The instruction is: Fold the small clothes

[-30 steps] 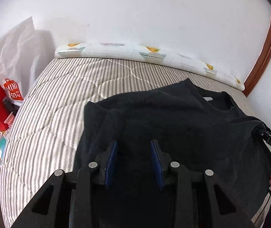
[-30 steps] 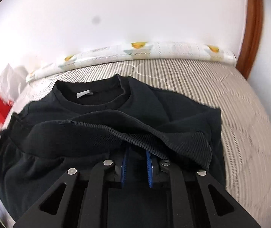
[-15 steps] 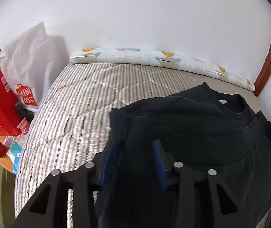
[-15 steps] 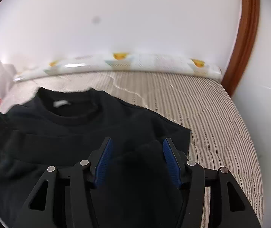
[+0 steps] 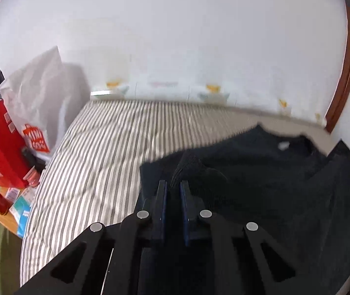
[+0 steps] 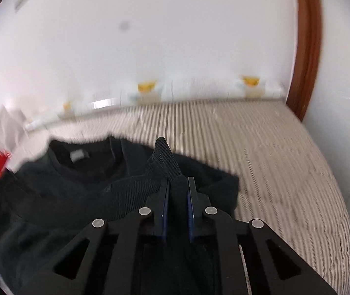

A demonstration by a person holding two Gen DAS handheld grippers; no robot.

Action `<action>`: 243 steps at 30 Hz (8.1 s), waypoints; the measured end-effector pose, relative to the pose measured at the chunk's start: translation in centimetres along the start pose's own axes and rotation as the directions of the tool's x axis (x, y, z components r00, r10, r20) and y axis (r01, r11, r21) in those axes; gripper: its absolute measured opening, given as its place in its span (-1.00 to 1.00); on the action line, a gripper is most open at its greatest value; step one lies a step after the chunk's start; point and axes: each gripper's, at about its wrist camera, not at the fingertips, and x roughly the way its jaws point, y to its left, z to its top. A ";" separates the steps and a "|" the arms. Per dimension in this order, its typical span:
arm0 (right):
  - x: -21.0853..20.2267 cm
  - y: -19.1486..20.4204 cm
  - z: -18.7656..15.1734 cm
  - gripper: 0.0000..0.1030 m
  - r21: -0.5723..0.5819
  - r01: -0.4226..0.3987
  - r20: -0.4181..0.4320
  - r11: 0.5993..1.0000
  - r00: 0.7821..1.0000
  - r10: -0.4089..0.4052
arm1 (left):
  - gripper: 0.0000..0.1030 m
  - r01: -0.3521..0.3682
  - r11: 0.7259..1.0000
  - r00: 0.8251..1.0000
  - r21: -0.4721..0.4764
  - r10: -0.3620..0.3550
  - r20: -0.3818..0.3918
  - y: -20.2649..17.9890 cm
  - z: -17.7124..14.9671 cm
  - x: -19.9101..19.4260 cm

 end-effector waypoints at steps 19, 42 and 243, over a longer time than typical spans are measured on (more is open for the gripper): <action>3.0 -2.0 -2.1 -0.14 0.008 0.136 -0.126 0.991 0.983 -0.133 | -0.51 -0.050 0.999 0.987 0.000 0.050 -0.155 -1.1 -0.4 4.1; -6.7 9.4 -8.5 -0.06 -0.115 0.070 -0.088 0.991 0.993 -0.080 | -0.24 -0.039 0.997 0.986 -0.074 0.027 -0.162 4.9 -11.4 -8.2; -8.5 5.4 -12.4 -0.95 0.034 -0.177 0.080 0.984 0.981 0.174 | 0.33 0.191 0.976 0.979 0.108 -0.182 -0.087 -8.0 -10.4 -9.1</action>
